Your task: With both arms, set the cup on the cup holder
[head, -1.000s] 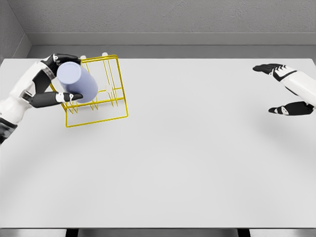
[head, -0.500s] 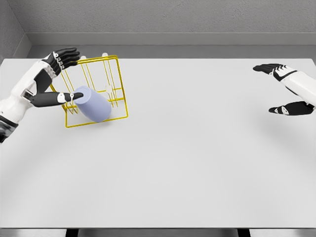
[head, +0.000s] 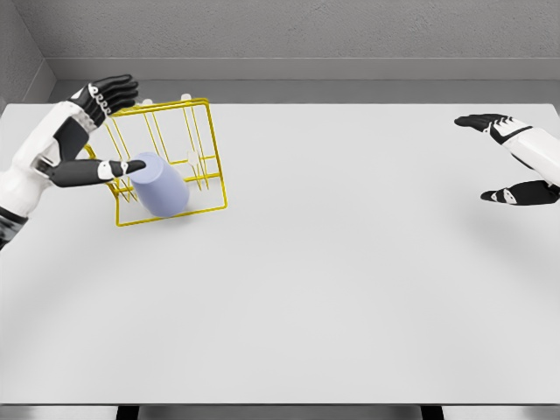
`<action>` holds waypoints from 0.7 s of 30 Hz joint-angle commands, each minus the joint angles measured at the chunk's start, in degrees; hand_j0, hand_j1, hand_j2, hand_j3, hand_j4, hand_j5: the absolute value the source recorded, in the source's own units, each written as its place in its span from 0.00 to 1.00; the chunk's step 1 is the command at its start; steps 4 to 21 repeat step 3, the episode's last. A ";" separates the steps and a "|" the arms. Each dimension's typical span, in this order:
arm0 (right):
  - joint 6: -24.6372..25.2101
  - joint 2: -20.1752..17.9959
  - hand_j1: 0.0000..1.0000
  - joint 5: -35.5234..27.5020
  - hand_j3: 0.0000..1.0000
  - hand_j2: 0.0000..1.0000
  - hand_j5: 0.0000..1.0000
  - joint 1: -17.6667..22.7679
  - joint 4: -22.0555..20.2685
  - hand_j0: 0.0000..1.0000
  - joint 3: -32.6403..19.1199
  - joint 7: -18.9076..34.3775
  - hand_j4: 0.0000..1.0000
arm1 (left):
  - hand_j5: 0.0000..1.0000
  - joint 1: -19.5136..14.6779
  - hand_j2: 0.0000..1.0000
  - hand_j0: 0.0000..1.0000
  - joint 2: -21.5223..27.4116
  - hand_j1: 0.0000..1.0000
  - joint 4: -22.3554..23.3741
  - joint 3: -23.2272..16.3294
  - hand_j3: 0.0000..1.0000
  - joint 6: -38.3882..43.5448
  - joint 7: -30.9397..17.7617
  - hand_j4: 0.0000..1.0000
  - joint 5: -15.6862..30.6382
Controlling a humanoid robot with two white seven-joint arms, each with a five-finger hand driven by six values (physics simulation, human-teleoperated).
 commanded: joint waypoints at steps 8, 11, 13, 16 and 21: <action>0.17 -0.05 1.00 -0.44 1.00 1.00 1.00 0.00 0.13 1.00 -0.03 -0.03 1.00 | 1.00 0.70 1.00 1.00 1.88 1.00 -0.15 2.26 1.00 -0.46 0.01 1.00 0.39; 0.17 -0.05 1.00 -0.44 1.00 1.00 1.00 0.00 0.13 1.00 -0.03 -0.03 1.00 | 1.00 0.70 1.00 1.00 1.88 1.00 -0.15 2.26 1.00 -0.46 0.01 1.00 0.39; 0.17 -0.05 1.00 -0.44 1.00 1.00 1.00 0.00 0.13 1.00 -0.03 -0.03 1.00 | 1.00 0.70 1.00 1.00 1.88 1.00 -0.15 2.26 1.00 -0.46 0.01 1.00 0.39; 0.17 -0.05 1.00 -0.44 1.00 1.00 1.00 0.00 0.13 1.00 -0.03 -0.03 1.00 | 1.00 0.70 1.00 1.00 1.88 1.00 -0.15 2.26 1.00 -0.46 0.01 1.00 0.39; 0.17 -0.05 1.00 -0.44 1.00 1.00 1.00 0.00 0.13 1.00 -0.03 -0.03 1.00 | 1.00 0.70 1.00 1.00 1.88 1.00 -0.15 2.26 1.00 -0.46 0.01 1.00 0.39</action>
